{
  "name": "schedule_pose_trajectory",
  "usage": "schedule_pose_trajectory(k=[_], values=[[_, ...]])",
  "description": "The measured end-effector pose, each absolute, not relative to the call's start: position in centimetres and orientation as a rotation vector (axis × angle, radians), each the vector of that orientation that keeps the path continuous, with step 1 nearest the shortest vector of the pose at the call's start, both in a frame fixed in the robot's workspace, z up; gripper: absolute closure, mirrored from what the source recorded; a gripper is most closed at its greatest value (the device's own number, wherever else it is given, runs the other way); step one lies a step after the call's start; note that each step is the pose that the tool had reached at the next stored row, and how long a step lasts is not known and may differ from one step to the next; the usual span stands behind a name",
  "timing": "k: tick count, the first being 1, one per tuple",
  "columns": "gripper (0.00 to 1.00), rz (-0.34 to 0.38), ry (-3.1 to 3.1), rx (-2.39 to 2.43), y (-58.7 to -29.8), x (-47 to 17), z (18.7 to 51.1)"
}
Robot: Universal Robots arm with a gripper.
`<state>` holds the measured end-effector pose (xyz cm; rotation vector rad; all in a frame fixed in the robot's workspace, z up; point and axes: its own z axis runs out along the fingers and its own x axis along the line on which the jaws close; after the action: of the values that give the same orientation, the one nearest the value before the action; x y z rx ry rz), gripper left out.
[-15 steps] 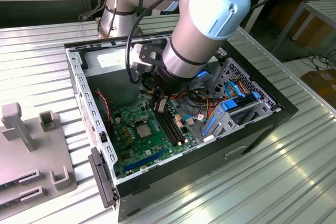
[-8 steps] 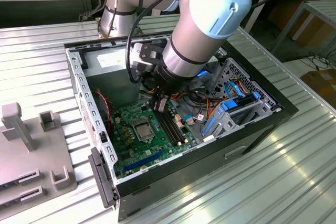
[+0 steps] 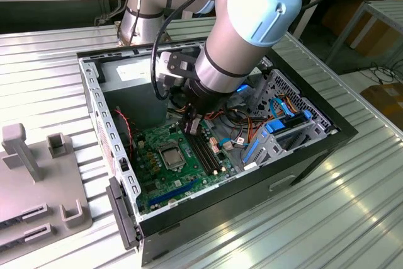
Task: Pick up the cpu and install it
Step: 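Install the first cpu locking lever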
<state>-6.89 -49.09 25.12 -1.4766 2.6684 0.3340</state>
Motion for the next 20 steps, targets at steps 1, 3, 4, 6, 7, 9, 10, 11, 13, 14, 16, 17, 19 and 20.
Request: schedule_pose_trajectory(k=[1,3,4,6,7,9,10,11,13,14,16,17,19,20], values=[[0.89,0.334,2.668,-1.477,-49.1,-6.9,25.1],[0.89,0.334,2.668,-1.477,-49.1,-6.9,25.1],[0.89,0.334,2.668,-1.477,-49.1,-6.9,25.1],[0.89,0.334,2.668,-1.477,-49.1,-6.9,25.1],[0.89,0.334,2.668,-1.477,-49.1,-6.9,25.1],[0.89,0.334,2.668,-1.477,-49.1,-6.9,25.1],[0.89,0.334,2.668,-1.477,-49.1,-6.9,25.1],[0.89,0.334,2.668,-1.477,-49.1,-6.9,25.1],[0.89,0.334,2.669,-1.476,-49.1,-6.4,25.1],[0.89,0.334,2.670,-1.473,-49.1,-5.9,25.1],[0.89,0.334,2.672,-1.469,-49.0,-5.4,25.1],[0.89,0.333,2.673,-1.467,-49.0,-5.3,25.1],[0.89,0.333,2.674,-1.465,-48.8,-5.0,25.1],[0.89,0.333,2.674,-1.465,-48.7,-5.0,25.0]])
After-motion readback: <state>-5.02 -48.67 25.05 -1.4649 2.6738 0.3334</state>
